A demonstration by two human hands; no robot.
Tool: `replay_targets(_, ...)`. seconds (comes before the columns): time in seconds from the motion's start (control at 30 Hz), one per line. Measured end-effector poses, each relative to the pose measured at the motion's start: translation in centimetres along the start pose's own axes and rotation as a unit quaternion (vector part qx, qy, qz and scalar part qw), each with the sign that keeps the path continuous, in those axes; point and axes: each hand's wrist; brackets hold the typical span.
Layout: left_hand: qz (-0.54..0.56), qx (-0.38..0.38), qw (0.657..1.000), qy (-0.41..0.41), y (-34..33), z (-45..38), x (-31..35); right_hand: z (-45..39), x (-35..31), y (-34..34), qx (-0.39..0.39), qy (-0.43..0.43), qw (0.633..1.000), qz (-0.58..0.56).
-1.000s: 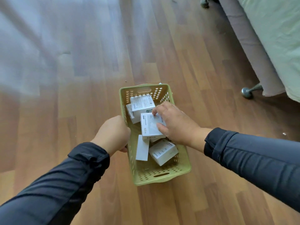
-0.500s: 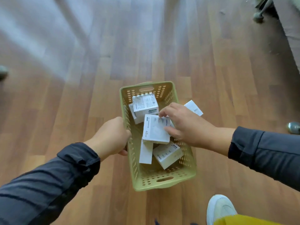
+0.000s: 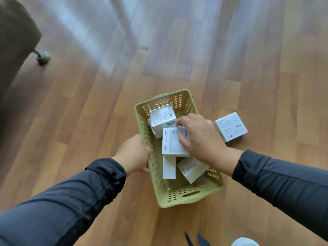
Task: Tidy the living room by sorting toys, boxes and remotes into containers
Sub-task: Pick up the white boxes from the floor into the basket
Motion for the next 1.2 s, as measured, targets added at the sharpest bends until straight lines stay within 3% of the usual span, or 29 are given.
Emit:
replay_targets(0.17, -0.046, 0.015, 0.999, 0.024, -1.0, 0.1, 0.3, 0.7, 0.3, -0.3, -0.022, 0.014, 1.000, 0.015)
replay_targets(0.23, -0.148, 0.022, 0.989, 0.000, -1.7, 0.0, 0.9, 1.0, 0.6, -0.2, -0.030, 0.021, 0.999, 0.011)
replay_targets(0.3, -0.357, 0.003, 0.933, -0.036, -2.3, 0.9, 2.3, 1.1, 0.7, 0.0, -0.035, 0.027, 0.999, 0.007)
replay_targets(0.33, -0.480, -0.004, 0.877, -0.039, -2.4, 1.5, 2.9, 1.2, 0.7, 0.1, -0.037, 0.029, 0.999, 0.004)
replay_targets(0.37, -0.557, -0.011, 0.830, -0.036, -2.4, 1.5, 3.1, 1.3, 0.6, 0.3, -0.038, 0.030, 0.999, 0.001)
replay_targets(0.43, -0.615, -0.002, 0.787, -0.050, -2.7, 1.2, 3.0, 1.7, 0.7, 0.7, -0.034, 0.031, 0.999, 0.003)
replay_targets(0.57, -0.612, 0.033, 0.786, -0.079, -2.4, 1.3, 2.9, 2.2, 1.1, 0.8, -0.027, 0.026, 0.999, 0.007)
replay_targets(0.73, -0.725, 0.032, 0.680, -0.104, -2.3, 2.1, 3.3, 2.3, 1.2, 0.7, 0.001, 0.032, 0.999, 0.017)
replay_targets(0.8, -0.736, 0.024, 0.667, -0.112, -2.5, 2.6, 3.7, 2.2, 1.3, 0.8, 0.026, 0.037, 0.999, 0.025)
replay_targets(0.9, -0.682, 0.015, 0.725, -0.099, -2.9, 2.1, 4.3, 1.8, 2.0, 1.2, 0.067, 0.021, 0.997, 0.021)
replay_targets(0.93, -0.681, 0.019, 0.726, -0.099, -3.0, 2.3, 4.7, 1.7, 2.4, 1.3, 0.082, 0.009, 0.996, 0.018)
replay_targets(1.0, -0.720, -0.002, 0.680, -0.137, -3.1, 2.5, 5.1, 1.6, 3.0, 1.5, 0.114, -0.013, 0.993, 0.003)
replay_targets(1.1, -0.808, -0.035, 0.570, -0.144, -3.4, 2.9, 5.1, 1.7, 4.0, 1.7, 0.170, -0.039, 0.985, -0.004)
replay_targets(1.2, -0.833, -0.039, 0.531, -0.150, -3.9, 2.7, 5.4, 1.5, 5.6, 1.9, 0.175, -0.082, 0.981, 0.020)
Point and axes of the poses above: each hand's wrist, its own z-axis away from the middle knuckle, its own y-axis out of the back of the hand, x = y × z, and after that the axes turned 8 degrees about y, right-handed
